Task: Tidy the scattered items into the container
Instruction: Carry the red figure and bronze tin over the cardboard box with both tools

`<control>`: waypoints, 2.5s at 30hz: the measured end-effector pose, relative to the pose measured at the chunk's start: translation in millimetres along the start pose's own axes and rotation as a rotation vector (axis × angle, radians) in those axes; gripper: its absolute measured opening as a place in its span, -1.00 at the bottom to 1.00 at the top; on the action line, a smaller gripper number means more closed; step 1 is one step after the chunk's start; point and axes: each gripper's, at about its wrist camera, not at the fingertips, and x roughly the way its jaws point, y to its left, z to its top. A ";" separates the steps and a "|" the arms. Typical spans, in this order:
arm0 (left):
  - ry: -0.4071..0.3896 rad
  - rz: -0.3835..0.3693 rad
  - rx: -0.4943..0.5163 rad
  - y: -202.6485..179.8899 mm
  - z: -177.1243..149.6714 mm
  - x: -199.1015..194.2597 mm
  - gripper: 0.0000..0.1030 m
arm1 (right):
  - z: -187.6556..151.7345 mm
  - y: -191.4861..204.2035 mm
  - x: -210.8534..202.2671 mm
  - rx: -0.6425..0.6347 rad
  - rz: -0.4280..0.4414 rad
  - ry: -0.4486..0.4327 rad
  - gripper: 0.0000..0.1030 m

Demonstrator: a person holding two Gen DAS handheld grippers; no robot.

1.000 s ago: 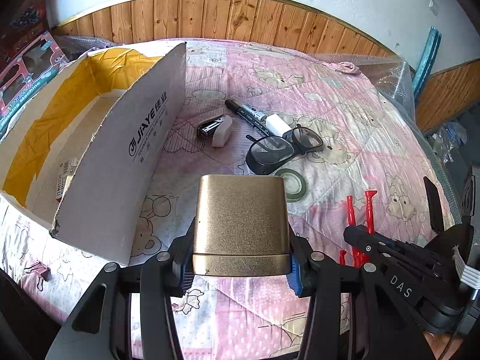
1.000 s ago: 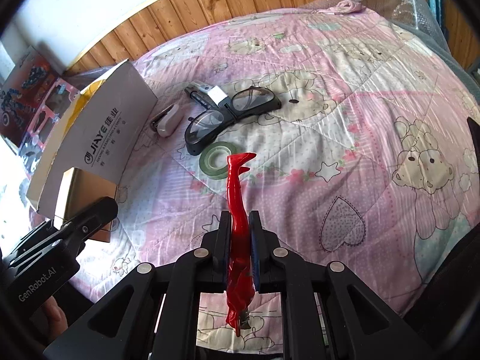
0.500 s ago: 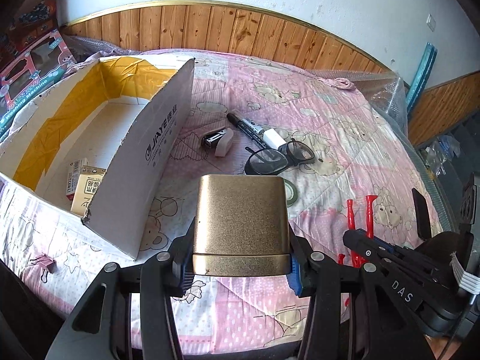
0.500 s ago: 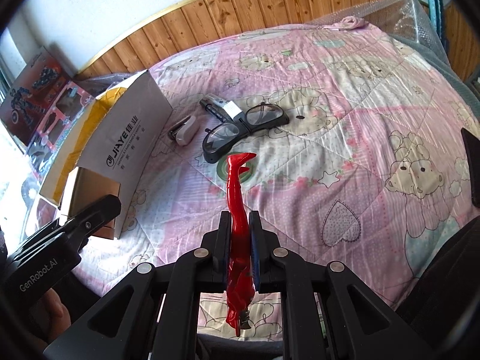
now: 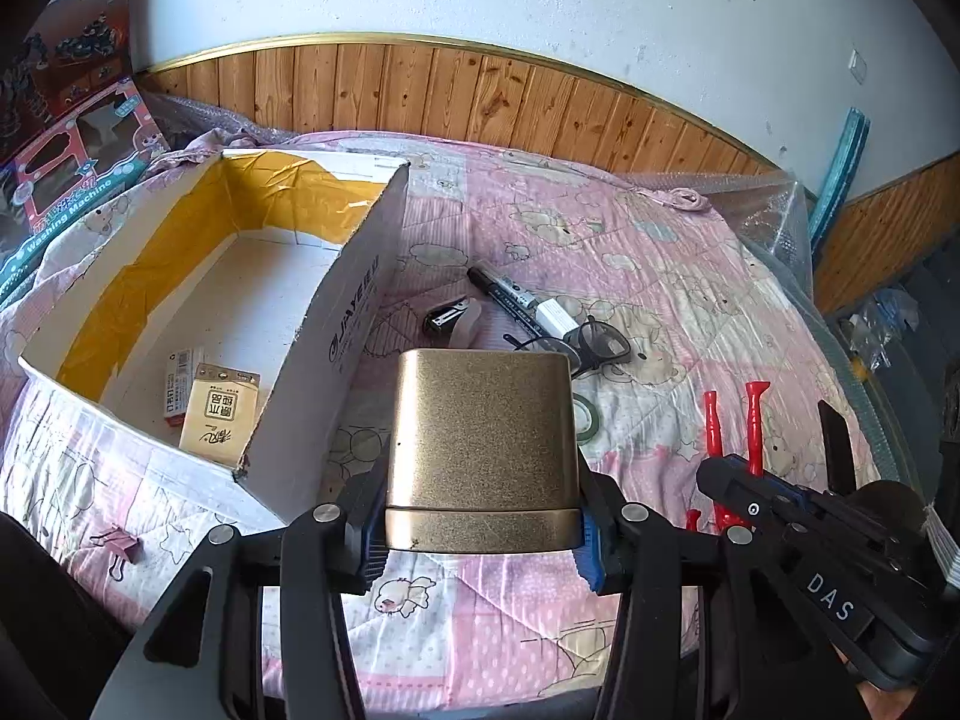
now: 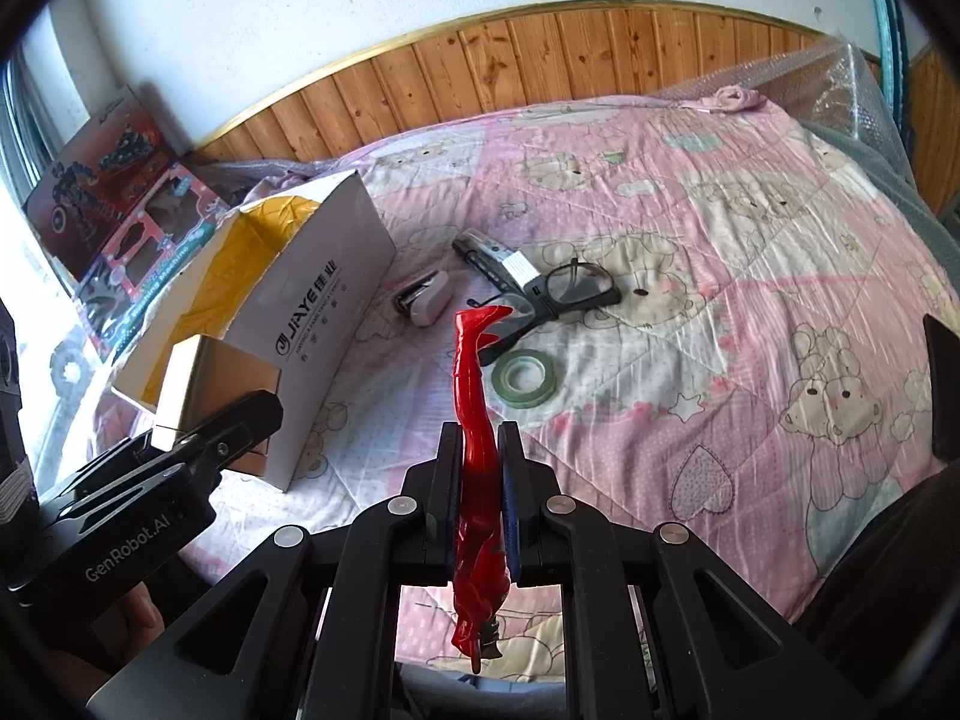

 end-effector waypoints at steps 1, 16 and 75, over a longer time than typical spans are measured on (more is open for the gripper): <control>-0.002 -0.001 -0.002 1.3 0.2 -0.8 -0.04 | 0.7 2.2 -0.6 -0.004 0.001 -0.002 -0.77; -0.047 -0.007 -0.034 22.9 9.8 -21.5 -0.04 | 13.1 27.6 -7.5 -0.047 -0.002 -0.027 -0.77; -0.133 0.002 -0.321 175.8 31.0 -53.3 -0.04 | 56.4 185.3 14.7 -0.268 0.098 -0.038 -0.77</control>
